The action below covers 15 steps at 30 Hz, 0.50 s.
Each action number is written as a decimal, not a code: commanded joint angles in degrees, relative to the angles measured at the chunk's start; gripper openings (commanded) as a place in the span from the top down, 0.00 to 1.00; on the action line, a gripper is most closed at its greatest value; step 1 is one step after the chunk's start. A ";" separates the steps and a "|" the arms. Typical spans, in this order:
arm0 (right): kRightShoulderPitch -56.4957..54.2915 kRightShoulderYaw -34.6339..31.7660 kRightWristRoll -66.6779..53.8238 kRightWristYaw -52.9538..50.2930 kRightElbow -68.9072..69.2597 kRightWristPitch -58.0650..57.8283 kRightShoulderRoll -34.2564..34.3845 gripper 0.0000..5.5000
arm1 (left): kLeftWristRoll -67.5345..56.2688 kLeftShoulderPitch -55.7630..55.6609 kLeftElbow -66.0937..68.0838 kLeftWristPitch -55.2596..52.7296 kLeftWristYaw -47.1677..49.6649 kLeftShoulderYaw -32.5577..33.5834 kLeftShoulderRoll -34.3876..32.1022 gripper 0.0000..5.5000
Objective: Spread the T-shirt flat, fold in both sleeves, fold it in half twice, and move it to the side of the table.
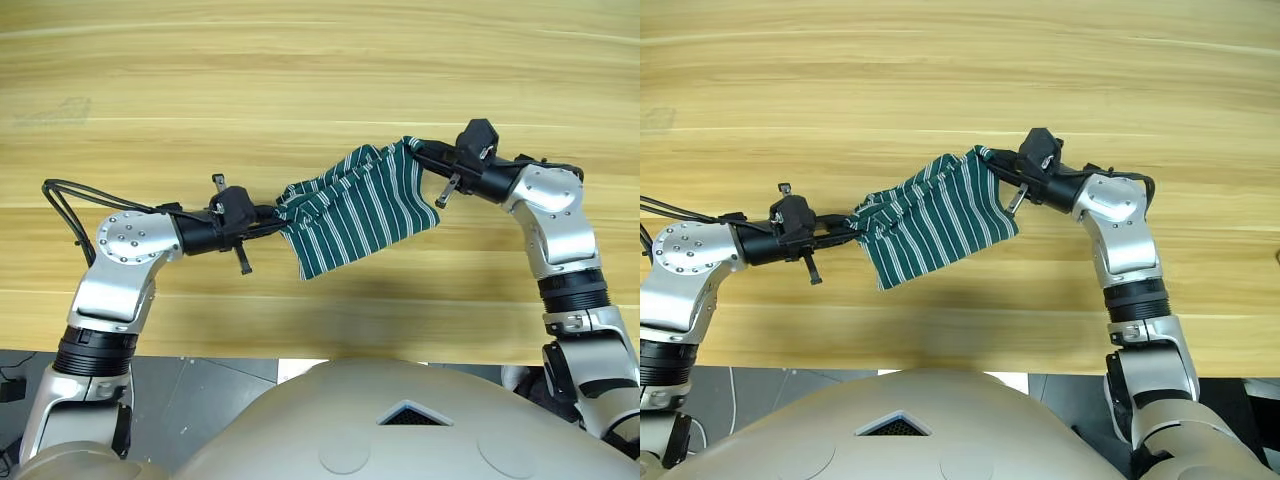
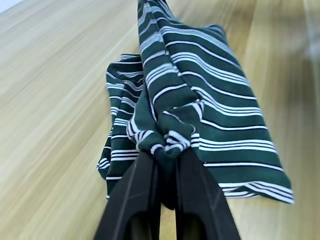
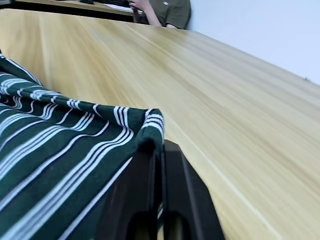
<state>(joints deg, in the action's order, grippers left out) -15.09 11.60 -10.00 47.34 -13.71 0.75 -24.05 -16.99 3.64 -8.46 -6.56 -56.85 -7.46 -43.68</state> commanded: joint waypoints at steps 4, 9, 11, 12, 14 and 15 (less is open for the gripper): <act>-4.15 0.27 3.91 -2.92 -10.27 3.51 4.30 1.00 | 0.62 -2.01 6.01 1.60 2.02 1.12 4.70 0.96; -4.79 -1.17 4.23 -4.20 -12.71 5.91 5.52 1.00 | -0.01 -2.25 8.17 0.95 7.60 3.45 9.72 0.96; -4.65 -1.90 4.39 -5.00 -12.88 6.58 5.81 0.93 | 0.25 -1.56 8.53 1.21 7.75 3.63 10.02 0.90; -4.51 -2.25 4.41 -5.47 -12.84 6.74 5.90 0.88 | 0.31 -1.32 8.50 1.22 7.71 3.72 10.10 0.87; -4.41 -3.07 4.23 -6.53 -12.88 7.26 6.28 0.82 | 0.06 -1.24 8.42 1.06 7.34 3.77 10.35 0.81; -4.34 -3.44 4.15 -6.94 -12.83 7.41 6.51 0.81 | -0.10 -1.07 8.20 0.99 7.09 3.71 10.39 0.80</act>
<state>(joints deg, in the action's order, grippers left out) -18.74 9.21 -5.87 41.33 -26.04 7.30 -18.08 -17.06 1.83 -0.21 -5.09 -49.37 -4.23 -33.53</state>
